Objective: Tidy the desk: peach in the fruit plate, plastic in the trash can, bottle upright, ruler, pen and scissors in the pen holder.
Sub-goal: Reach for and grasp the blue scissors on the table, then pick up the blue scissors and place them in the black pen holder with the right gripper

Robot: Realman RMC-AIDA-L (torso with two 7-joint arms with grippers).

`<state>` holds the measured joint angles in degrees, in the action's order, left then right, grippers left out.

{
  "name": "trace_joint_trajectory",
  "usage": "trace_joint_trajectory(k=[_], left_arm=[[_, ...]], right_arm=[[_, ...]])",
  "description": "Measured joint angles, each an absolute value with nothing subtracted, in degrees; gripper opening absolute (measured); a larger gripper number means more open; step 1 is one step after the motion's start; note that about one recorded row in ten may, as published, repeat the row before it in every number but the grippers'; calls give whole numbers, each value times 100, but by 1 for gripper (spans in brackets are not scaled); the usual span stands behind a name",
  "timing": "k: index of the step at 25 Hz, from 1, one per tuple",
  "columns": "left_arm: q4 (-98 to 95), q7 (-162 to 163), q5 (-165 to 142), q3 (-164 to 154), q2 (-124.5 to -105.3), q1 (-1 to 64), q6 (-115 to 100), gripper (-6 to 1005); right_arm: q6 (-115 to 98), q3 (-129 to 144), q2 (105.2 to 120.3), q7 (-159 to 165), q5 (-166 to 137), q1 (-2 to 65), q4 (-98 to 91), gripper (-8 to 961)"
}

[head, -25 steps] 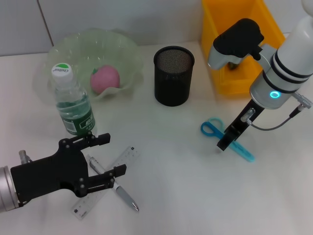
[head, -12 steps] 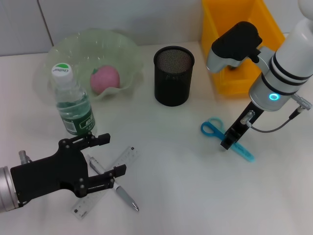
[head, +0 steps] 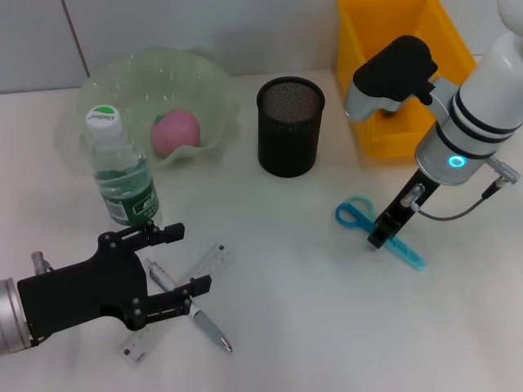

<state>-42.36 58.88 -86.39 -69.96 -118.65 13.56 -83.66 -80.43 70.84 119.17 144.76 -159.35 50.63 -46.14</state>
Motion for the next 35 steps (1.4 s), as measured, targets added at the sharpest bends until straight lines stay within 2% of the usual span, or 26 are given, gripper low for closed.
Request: trace_joint_trajectory(k=[25,35], left_arm=[[-4236,5888,-8640,-6988,-11865,1353,-8386,783],[-4236,5889,-8640,-6982,-11865,1353,-8393,783]], right_arm=[[-7957,7232,11921,14487,-15917,5078,-4521,343],[-7990,7290,11927,14465,-15779,5052,-4681,245]])
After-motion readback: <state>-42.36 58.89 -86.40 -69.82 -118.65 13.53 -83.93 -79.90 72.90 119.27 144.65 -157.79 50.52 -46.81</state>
